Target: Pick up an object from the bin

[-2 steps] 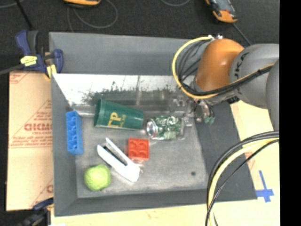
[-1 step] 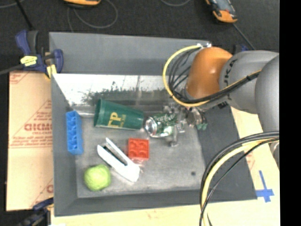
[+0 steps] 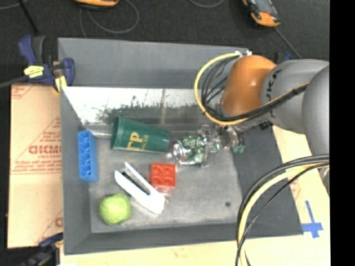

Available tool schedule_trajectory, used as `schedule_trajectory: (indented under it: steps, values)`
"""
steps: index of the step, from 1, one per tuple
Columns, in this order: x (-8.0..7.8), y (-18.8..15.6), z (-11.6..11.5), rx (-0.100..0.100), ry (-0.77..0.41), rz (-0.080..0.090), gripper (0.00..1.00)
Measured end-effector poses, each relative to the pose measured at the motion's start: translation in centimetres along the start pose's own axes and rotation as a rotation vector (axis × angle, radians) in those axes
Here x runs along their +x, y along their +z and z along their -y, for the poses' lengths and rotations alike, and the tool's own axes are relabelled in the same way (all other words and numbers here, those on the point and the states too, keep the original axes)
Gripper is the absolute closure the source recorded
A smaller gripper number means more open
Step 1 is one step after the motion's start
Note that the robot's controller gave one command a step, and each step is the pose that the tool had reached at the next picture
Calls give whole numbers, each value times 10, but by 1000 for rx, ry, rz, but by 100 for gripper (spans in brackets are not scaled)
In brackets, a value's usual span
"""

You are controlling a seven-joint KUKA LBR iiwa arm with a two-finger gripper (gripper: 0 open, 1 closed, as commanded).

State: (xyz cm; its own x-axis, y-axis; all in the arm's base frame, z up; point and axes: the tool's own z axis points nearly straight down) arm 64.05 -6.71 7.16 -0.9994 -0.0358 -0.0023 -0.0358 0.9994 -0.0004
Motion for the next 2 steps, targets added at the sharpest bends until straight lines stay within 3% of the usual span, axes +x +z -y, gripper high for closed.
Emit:
schedule_trajectory:
  steps: [1,2]
  values:
    - [0,0,0,0,0,0,100]
    - [11,-144,-15,2,-30,2,100]
